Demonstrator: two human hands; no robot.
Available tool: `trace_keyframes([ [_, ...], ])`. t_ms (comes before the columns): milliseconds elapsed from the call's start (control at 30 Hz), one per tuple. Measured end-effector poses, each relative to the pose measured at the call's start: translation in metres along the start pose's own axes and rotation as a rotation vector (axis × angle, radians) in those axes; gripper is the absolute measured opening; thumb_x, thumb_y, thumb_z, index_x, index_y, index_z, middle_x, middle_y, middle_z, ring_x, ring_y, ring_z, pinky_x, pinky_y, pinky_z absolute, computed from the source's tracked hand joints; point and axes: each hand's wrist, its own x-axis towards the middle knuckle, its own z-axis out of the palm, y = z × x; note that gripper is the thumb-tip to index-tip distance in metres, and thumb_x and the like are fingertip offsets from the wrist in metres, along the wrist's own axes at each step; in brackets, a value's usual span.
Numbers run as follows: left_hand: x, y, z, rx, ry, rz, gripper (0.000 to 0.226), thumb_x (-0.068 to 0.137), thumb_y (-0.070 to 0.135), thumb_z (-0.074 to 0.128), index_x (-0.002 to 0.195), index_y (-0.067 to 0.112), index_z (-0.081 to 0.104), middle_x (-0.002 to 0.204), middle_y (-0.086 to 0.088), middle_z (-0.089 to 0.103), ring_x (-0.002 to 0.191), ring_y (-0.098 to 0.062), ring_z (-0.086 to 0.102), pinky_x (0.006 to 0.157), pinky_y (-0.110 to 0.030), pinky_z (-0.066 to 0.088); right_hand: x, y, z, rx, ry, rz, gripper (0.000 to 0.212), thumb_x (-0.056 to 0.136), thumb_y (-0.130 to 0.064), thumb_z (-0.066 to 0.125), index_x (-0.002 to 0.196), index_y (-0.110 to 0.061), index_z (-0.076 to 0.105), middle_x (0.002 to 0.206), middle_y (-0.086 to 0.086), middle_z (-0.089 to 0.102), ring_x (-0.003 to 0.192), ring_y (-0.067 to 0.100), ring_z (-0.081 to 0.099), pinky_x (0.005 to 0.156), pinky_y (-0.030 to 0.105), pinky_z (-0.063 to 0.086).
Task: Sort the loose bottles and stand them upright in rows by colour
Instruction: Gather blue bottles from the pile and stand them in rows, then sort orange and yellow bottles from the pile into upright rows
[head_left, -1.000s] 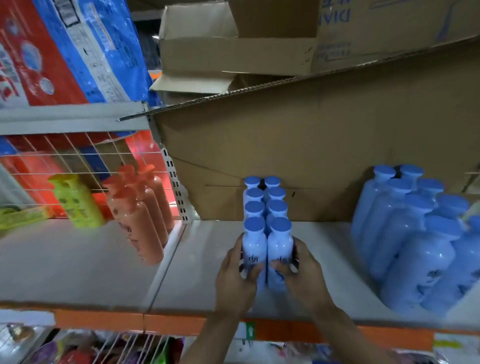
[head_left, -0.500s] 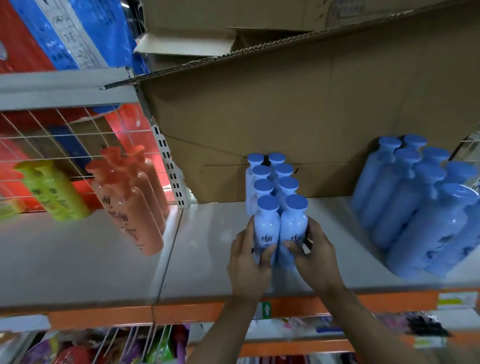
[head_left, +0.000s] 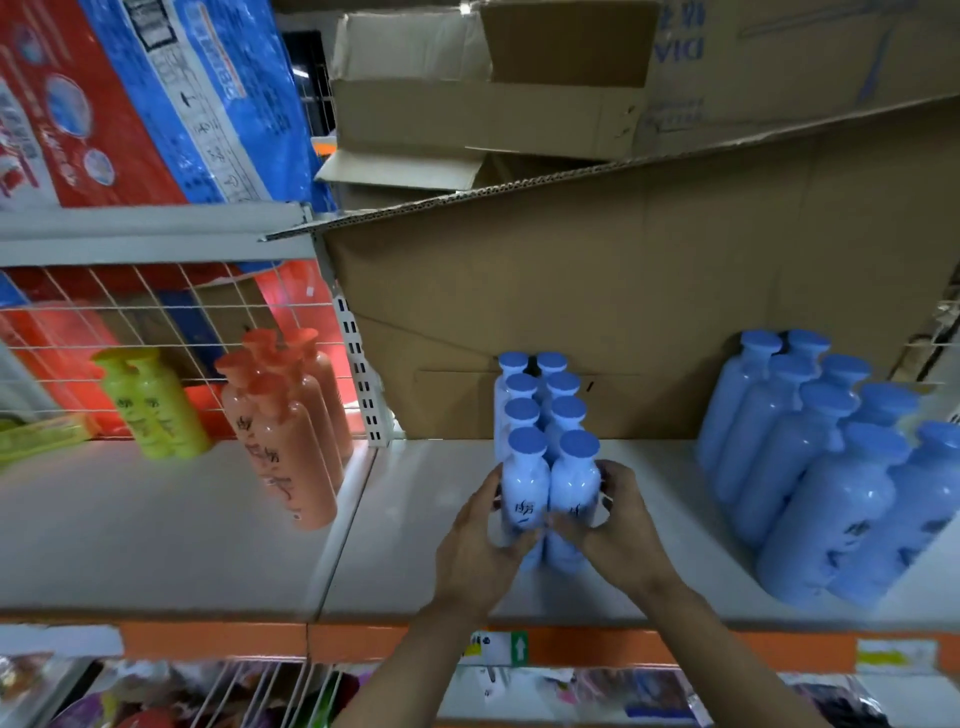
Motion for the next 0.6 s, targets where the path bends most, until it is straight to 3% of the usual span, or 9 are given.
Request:
trace_keyframes([
  [67, -0.001, 0.015, -0.016, 0.023, -0.023, 0.023, 0.075, 0.075, 0.054, 0.072, 0.139, 0.043, 0.035, 0.133, 0.027, 0.045, 0.121, 0.003, 0.045, 0.103, -0.023, 0.038, 0.006, -0.023, -0.011, -0.074, 0.107, -0.066, 0.066, 0.071, -0.031, 0.079, 0.120, -0.008, 0.043, 0.118, 0.003, 0.044, 0.110, 0.015, 0.046, 0.083, 0.014, 0.034],
  [133, 0.002, 0.033, -0.037, 0.056, 0.097, 0.064, 0.064, 0.085, 0.050, 0.063, 0.141, 0.032, 0.039, 0.134, 0.016, 0.048, 0.125, -0.004, 0.044, 0.106, -0.027, 0.036, 0.011, -0.057, -0.018, -0.081, 0.236, -0.212, 0.044, 0.076, -0.031, 0.075, 0.104, -0.012, 0.048, 0.105, 0.002, 0.047, 0.102, 0.018, 0.048, 0.079, 0.017, 0.036],
  [200, 0.006, 0.049, -0.065, 0.092, 0.253, 0.120, 0.049, 0.091, 0.048, 0.055, 0.135, 0.025, 0.049, 0.130, 0.006, 0.055, 0.123, -0.010, 0.048, 0.105, -0.030, 0.039, 0.014, -0.095, -0.012, -0.048, 0.231, -0.345, 0.029, 0.081, -0.026, 0.070, 0.102, -0.019, 0.050, 0.099, -0.007, 0.049, 0.101, 0.013, 0.047, 0.082, 0.021, 0.036],
  [367, 0.012, 0.054, -0.165, 0.411, 0.517, 0.234, 0.035, 0.092, 0.040, 0.052, 0.115, 0.017, 0.065, 0.119, -0.003, 0.062, 0.107, -0.020, 0.055, 0.087, -0.031, 0.043, 0.017, -0.151, 0.074, -0.114, 0.005, -0.511, 0.025, 0.086, -0.025, 0.064, 0.107, -0.015, 0.057, 0.103, -0.004, 0.056, 0.099, 0.013, 0.051, 0.086, 0.022, 0.036],
  [533, -0.017, -0.001, -0.282, 0.573, 0.643, -0.070, 0.026, 0.094, 0.035, 0.052, 0.112, 0.021, 0.066, 0.119, -0.005, 0.062, 0.109, -0.027, 0.053, 0.091, -0.037, 0.043, -0.003, -0.176, 0.195, -0.092, -0.291, -0.535, 0.013, 0.088, -0.027, 0.060, 0.099, -0.020, 0.057, 0.093, -0.008, 0.059, 0.089, 0.014, 0.057, 0.078, 0.029, 0.043],
  [600, -0.035, -0.030, -0.326, 0.585, 0.705, -0.135, 0.021, 0.093, 0.030, 0.056, 0.109, 0.021, 0.067, 0.117, -0.004, 0.062, 0.110, -0.027, 0.053, 0.093, -0.040, 0.043, -0.013, -0.185, 0.246, -0.090, -0.386, -0.547, 0.019, 0.089, -0.030, 0.058, 0.105, -0.019, 0.058, 0.101, -0.007, 0.059, 0.096, 0.016, 0.058, 0.084, 0.033, 0.046],
])
